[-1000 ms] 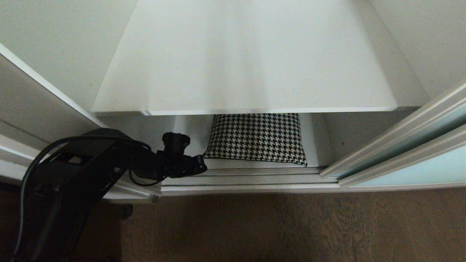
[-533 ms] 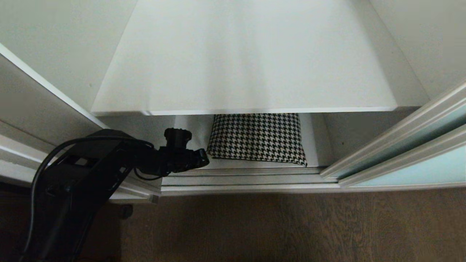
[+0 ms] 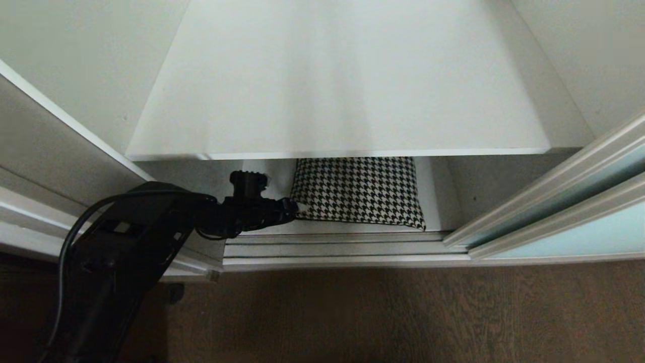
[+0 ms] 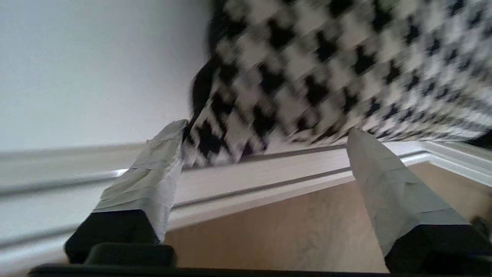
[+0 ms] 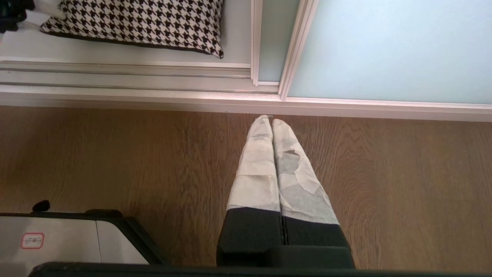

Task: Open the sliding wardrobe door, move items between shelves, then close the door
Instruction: Place the pillow on the higher shelf

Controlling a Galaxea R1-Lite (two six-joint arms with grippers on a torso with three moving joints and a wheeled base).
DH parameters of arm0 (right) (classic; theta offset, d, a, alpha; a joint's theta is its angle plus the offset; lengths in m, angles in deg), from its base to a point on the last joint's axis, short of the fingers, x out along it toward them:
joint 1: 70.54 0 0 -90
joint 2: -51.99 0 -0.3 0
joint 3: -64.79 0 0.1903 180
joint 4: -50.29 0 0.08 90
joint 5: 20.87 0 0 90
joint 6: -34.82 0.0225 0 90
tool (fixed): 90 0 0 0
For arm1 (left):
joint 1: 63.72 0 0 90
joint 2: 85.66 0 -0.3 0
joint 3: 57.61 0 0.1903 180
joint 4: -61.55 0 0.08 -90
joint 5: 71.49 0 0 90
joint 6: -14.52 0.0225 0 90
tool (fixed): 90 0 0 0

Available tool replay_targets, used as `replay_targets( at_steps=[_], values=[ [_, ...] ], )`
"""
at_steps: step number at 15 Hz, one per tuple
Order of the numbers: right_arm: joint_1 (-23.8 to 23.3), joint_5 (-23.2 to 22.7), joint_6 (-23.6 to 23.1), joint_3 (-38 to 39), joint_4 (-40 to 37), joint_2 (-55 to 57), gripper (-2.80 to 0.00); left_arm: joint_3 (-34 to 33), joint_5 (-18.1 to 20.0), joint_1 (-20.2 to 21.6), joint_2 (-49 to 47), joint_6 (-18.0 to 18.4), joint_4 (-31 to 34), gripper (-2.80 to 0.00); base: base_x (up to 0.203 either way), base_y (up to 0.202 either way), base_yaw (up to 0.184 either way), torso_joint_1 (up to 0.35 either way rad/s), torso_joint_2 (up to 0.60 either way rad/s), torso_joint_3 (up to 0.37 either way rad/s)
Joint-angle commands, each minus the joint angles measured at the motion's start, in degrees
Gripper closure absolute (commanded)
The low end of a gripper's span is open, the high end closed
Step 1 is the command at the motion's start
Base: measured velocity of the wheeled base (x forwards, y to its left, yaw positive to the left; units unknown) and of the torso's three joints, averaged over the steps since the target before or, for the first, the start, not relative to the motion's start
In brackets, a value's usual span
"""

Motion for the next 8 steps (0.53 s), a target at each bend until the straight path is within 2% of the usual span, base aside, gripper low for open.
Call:
replay_targets(
  at_steps=[1, 2, 5, 8],
  values=[
    [0.0, 0.0, 0.0, 0.0, 0.0, -0.1, 0.0, 4.6, 0.8, 0.0, -2.3, 0.2, 0.7, -2.8, 0.0, 0.0, 0.0, 0.0, 0.0, 0.0],
    [0.0, -0.1, 0.0, 0.0, 0.0, -0.1, 0.0, 6.1, 0.8, 0.0, -3.3, 0.7, 1.1, -2.8, 0.0, 0.0, 0.0, 0.0, 0.0, 0.0],
    [0.0, -0.1, 0.0, 0.0, 0.0, -0.1, 0.0, 5.8, 1.0, 0.1, -4.2, 6.4, 0.8, -2.8, 0.0, 0.0, 0.0, 0.0, 0.0, 0.0],
    [0.0, -0.1, 0.0, 0.0, 0.0, -0.1, 0.0, 6.6, 1.0, 0.0, -5.0, 7.6, 0.6, -2.8, 0.0, 0.0, 0.0, 0.0, 0.0, 0.0]
  ],
)
